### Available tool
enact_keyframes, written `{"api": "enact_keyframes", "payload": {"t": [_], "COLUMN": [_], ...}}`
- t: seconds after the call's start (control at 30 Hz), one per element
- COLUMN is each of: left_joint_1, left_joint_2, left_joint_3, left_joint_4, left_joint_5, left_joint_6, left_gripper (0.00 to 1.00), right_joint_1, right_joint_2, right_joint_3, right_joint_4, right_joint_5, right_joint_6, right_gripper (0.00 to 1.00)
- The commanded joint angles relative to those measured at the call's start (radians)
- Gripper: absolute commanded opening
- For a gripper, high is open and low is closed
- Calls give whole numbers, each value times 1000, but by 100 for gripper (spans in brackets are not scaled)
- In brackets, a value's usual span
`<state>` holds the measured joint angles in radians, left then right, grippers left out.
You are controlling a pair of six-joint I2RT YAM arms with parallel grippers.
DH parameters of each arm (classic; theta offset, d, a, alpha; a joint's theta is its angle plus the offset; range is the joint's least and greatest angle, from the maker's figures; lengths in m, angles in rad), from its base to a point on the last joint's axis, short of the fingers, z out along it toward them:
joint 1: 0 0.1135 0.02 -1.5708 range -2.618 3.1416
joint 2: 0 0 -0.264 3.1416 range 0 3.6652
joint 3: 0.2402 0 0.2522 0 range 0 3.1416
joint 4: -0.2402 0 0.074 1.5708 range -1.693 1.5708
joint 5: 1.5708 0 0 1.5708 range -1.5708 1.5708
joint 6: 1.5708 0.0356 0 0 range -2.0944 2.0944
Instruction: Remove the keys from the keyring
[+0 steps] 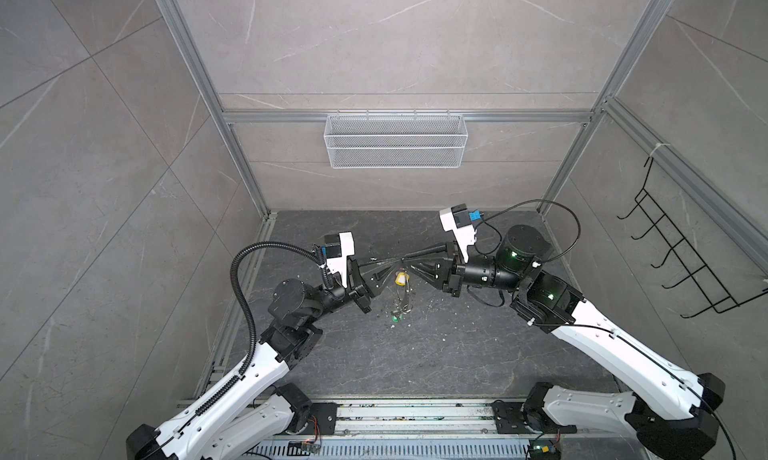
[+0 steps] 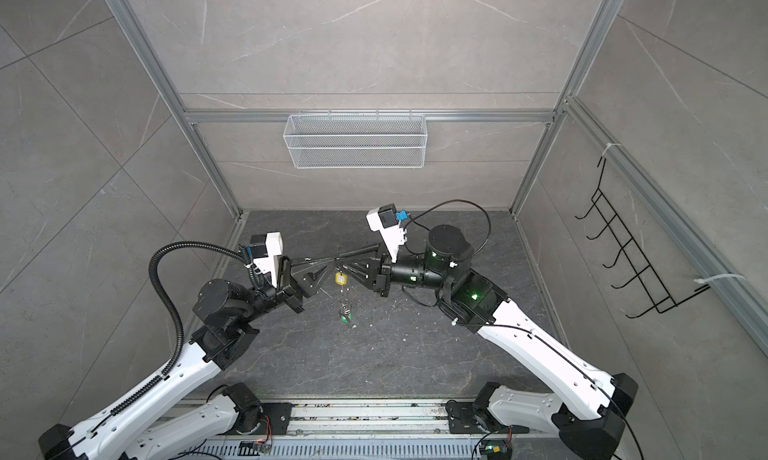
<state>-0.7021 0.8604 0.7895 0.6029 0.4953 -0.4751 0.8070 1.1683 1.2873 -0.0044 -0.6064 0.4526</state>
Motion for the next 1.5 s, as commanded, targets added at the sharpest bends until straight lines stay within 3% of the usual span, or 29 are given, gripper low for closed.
{"api": "enact_keyframes", "payload": {"t": [0.0, 0.17, 0.43, 0.57, 0.63, 0.77, 1.0, 1.23, 1.47], "left_joint_1": [6, 5, 6, 6, 6, 6, 17, 32, 38], "left_joint_2": [-18, -22, -30, -43, -67, -94, -6, 65, 88], "left_joint_3": [21, 17, 20, 63, 88, 149, 276, 337, 345], "left_joint_4": [14, 11, -7, -114, -208, -425, -635, -721, -774], "left_joint_5": [-33, -37, -44, -13, -4, 30, 230, 320, 365], "left_joint_6": [29, 32, 38, 46, 69, 124, 110, 91, 94], "left_gripper": [0, 0, 0, 0, 6, 13, 21, 25, 25], "right_joint_1": [6, 6, 6, 3, -10, -56, -98, -100, -100], "right_joint_2": [-24, -20, -21, -15, -8, 39, 127, 173, 182], "right_joint_3": [-14, -10, -4, 60, 109, 208, 360, 439, 463], "right_joint_4": [-23, -40, -80, -218, -328, -541, -842, -969, -996], "right_joint_5": [6, 12, 17, 31, 26, -68, -161, -213, -229], "right_joint_6": [-15, -14, -24, -81, -133, -239, -448, -556, -578], "right_gripper": [24, 24, 0, 0, 0, 0, 0, 0, 0]}}
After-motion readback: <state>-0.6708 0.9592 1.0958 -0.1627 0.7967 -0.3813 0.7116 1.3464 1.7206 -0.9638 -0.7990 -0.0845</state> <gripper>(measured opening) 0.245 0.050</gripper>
